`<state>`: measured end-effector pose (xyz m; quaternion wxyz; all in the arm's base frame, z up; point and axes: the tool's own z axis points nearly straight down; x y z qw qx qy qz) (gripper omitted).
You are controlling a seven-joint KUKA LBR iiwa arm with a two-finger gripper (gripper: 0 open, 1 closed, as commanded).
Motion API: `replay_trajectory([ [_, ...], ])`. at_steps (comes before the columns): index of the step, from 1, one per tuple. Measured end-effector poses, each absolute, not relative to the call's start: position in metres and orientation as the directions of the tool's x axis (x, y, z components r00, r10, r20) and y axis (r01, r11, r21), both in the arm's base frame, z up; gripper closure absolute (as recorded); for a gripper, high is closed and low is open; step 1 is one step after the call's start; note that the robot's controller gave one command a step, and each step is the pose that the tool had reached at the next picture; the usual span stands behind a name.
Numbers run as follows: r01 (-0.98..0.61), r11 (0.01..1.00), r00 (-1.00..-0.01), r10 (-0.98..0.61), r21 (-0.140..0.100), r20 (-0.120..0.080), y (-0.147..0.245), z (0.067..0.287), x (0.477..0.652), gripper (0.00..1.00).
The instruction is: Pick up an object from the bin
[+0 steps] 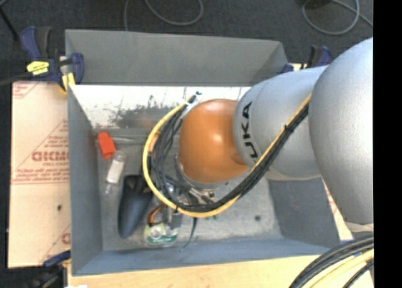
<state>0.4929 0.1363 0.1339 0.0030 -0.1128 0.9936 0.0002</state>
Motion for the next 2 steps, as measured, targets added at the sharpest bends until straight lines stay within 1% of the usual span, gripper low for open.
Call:
replay_trajectory([
  [1, -0.342, 0.94, -0.94, -0.342, 0.0, -0.007, 0.128, 0.195, 0.499, 1.0],
  [2, -0.233, 0.973, -0.972, -0.233, 0.001, -0.025, 0.13, 0.212, 0.499, 1.0],
])
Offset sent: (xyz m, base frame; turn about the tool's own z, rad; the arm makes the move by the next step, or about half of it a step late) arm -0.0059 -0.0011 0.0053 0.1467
